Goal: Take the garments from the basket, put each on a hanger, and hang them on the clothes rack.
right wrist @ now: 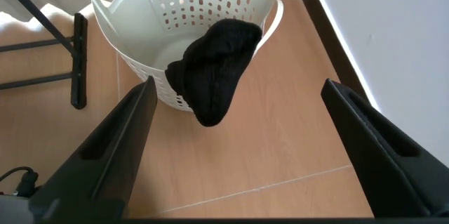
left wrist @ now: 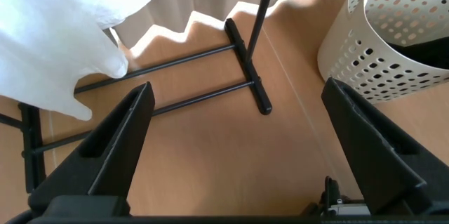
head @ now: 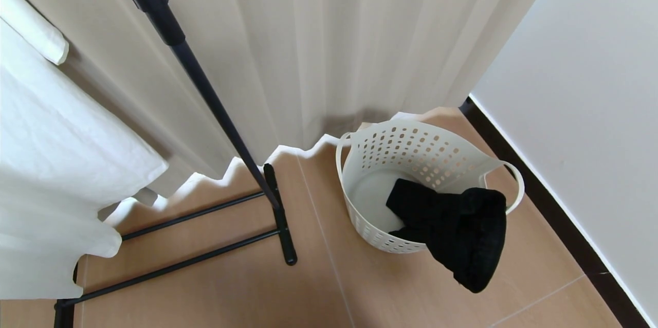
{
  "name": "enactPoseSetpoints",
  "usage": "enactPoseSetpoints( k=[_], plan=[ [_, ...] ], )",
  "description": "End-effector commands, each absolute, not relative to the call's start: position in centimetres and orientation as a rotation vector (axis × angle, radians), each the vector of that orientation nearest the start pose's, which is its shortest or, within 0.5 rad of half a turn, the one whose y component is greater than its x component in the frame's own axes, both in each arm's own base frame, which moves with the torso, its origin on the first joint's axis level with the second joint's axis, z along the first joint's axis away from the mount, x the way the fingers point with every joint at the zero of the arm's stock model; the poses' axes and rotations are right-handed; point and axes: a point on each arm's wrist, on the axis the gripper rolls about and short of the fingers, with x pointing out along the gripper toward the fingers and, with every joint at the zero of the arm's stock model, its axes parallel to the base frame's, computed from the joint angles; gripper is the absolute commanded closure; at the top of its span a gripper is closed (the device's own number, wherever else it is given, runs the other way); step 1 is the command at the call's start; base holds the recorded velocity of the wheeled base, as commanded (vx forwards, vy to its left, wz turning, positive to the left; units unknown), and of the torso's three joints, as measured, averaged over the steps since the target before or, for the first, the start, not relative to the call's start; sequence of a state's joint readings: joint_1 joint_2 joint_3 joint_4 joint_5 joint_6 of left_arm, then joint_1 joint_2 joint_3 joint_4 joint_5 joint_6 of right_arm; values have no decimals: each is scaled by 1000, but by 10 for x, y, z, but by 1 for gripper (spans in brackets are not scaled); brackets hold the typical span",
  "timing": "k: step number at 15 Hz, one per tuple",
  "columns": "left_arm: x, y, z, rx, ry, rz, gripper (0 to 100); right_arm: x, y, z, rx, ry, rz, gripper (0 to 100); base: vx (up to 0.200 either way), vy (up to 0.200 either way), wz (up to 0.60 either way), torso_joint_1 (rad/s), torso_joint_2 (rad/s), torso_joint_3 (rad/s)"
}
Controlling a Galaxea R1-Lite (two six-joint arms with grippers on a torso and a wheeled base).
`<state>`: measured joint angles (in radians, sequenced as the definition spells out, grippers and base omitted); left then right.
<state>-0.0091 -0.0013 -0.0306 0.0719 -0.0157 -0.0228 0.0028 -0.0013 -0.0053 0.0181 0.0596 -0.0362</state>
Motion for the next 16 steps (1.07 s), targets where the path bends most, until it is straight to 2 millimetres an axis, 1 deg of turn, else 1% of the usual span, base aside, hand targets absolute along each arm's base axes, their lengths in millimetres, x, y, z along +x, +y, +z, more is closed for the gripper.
enactPoseSetpoints(
  k=[1, 4, 10, 12, 13, 15, 16],
  plan=[
    [-25, 0, 77, -23, 42, -24, 0, -23, 1, 75, -36, 11, 63, 0, 0, 0, 0, 0, 0, 0],
    [-25, 0, 77, -23, 42, -24, 0, -23, 1, 75, -35, 11, 63, 0, 0, 0, 0, -1, 1, -17],
    [-25, 0, 77, -23, 42, -24, 0, -23, 1, 75, -38, 11, 63, 0, 0, 0, 0, 2, 4, -115],
    [-25, 0, 77, -26, 42, -22, 0, -23, 1, 75, -41, 14, 63, 0, 0, 0, 0, 4, 1, -35],
    [-25, 0, 77, -28, 42, -22, 0, -23, 1, 76, -44, 31, 65, 0, 0, 0, 0, 0, 0, 0],
    [-25, 0, 77, -25, 42, -22, 0, -13, 1, 78, -49, 187, 74, 0, 0, 0, 0, 0, 0, 0],
    [-25, 0, 77, -23, 40, -23, 0, -9, 1, 79, -67, 232, 82, 0, 0, 0, 0, 0, 0, 0]
  ],
)
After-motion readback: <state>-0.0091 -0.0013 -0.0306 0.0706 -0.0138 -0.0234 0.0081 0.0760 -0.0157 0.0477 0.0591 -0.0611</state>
